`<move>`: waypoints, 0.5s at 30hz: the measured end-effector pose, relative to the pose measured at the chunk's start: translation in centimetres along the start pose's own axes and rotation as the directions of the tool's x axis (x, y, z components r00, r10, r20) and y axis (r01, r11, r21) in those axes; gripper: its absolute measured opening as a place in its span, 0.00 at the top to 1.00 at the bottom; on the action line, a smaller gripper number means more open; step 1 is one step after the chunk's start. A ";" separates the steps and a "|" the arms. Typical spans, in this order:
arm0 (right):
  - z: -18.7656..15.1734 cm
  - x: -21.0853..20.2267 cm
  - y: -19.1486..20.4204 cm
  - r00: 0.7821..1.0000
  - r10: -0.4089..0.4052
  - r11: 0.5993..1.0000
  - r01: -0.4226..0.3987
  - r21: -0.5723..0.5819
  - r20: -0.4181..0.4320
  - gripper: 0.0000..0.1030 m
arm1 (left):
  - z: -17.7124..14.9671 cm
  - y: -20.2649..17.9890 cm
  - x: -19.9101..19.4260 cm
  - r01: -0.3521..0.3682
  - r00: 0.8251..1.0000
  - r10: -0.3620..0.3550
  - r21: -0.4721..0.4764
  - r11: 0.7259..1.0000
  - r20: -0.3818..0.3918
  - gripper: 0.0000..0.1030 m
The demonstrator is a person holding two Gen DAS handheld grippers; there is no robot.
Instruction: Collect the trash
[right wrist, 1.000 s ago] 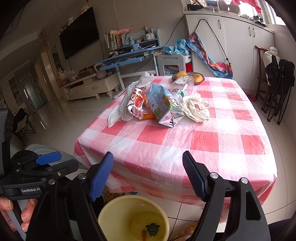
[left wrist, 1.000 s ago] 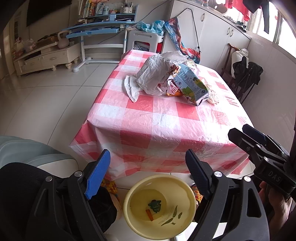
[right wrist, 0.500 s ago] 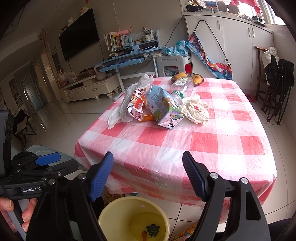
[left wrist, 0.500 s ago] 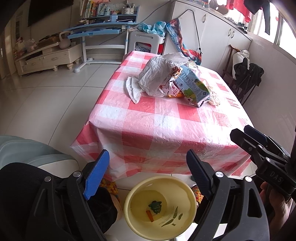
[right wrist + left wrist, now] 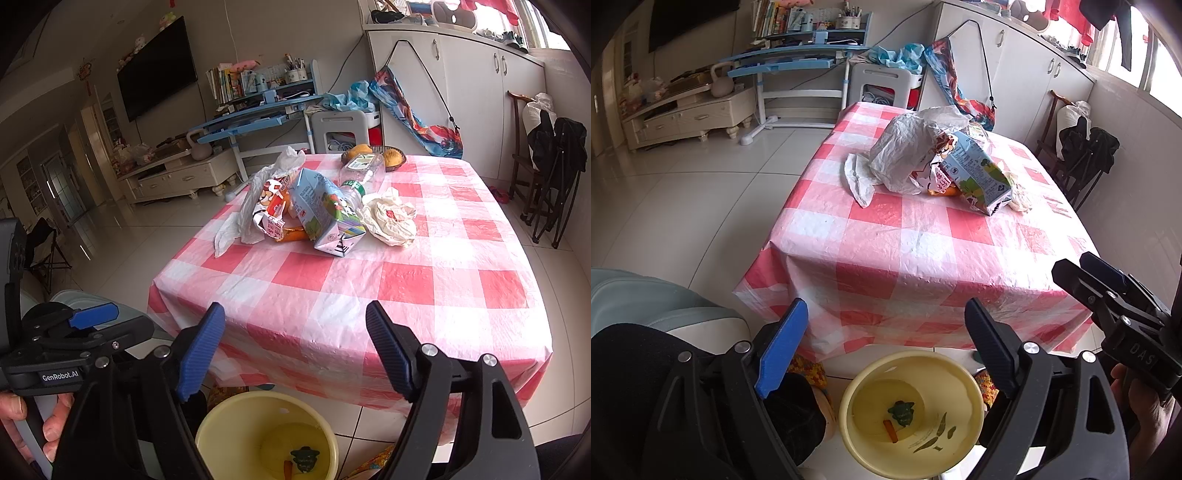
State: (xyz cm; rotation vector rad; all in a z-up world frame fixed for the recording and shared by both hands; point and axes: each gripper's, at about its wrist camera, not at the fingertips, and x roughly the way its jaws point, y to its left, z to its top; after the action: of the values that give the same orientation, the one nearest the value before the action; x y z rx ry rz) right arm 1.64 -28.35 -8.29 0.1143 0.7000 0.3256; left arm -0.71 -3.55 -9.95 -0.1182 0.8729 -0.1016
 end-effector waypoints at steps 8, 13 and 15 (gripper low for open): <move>-0.1 0.0 0.0 1.000 0.000 1.000 0.000 0.001 0.001 0.26 | 0.0 0.0 0.0 0.000 1.000 0.000 -0.001 1.000 0.001 0.19; -0.1 0.0 -0.1 1.000 0.000 1.000 0.000 0.001 0.000 0.26 | 0.0 0.1 0.1 -0.001 1.000 0.001 -0.001 1.000 0.001 0.19; -0.1 0.0 -0.1 1.000 -0.001 1.000 0.001 0.002 0.001 0.26 | 0.0 0.1 0.1 -0.002 1.000 0.002 -0.001 1.000 0.000 0.19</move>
State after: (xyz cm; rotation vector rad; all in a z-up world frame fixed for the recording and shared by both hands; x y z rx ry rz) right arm 1.63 -28.42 -8.35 0.1156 0.6995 0.3244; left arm -0.64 -3.47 -10.01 -0.1189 0.8728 -0.0995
